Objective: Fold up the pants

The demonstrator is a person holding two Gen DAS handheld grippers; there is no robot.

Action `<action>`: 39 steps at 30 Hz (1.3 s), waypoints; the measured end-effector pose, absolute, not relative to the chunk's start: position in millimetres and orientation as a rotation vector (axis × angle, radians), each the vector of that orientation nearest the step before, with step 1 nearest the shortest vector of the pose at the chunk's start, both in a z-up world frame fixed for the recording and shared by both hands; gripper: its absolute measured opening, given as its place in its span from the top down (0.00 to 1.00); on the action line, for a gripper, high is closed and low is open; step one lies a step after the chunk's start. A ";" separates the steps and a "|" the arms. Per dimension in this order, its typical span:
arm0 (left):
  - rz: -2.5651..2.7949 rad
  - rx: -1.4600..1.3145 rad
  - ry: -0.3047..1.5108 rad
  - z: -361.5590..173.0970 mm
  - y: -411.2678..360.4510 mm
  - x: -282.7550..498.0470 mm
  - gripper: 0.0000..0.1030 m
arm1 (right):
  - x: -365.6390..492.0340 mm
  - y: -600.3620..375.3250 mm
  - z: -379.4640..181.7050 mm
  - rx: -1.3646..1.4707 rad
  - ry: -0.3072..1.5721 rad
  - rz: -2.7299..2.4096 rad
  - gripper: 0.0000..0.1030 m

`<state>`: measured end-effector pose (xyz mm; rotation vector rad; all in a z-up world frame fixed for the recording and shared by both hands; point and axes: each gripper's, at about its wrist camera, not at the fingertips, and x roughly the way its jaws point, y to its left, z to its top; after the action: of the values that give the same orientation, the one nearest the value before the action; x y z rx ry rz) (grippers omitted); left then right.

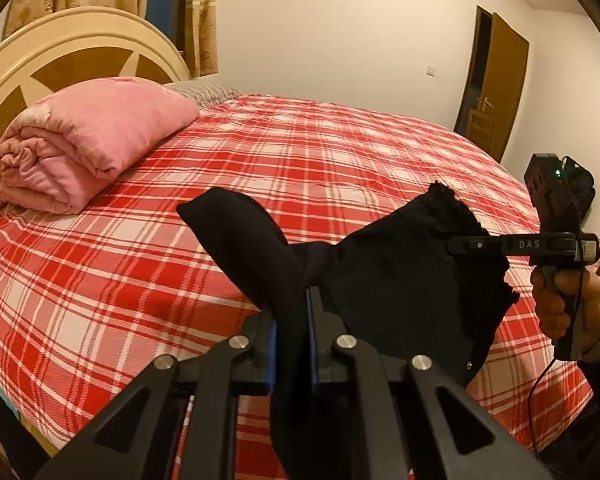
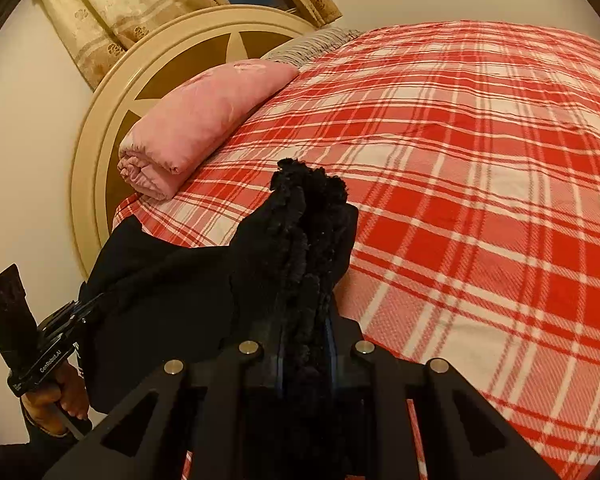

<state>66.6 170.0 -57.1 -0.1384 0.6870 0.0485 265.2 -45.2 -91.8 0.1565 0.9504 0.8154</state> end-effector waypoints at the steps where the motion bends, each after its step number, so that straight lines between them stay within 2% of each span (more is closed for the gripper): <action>1: 0.054 -0.141 0.686 -57.3 172.6 66.0 0.88 | 267.3 -41.2 -91.1 0.155 0.952 0.821 0.85; 31: 0.096 -0.168 0.757 -95.3 208.1 74.1 0.87 | 287.1 -20.2 -112.8 0.137 1.001 0.841 0.85; 34: 0.094 -0.171 0.760 -98.9 210.0 75.5 0.85 | 288.7 -19.2 -115.6 0.134 1.009 0.837 0.85; 39: 0.103 -0.169 0.776 -109.8 212.7 77.5 0.74 | 294.1 -20.4 -126.4 0.145 1.035 0.823 0.84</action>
<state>77.5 212.7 -109.8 -0.1692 0.7762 0.1032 294.1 -20.4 -126.4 0.1453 1.0351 0.8233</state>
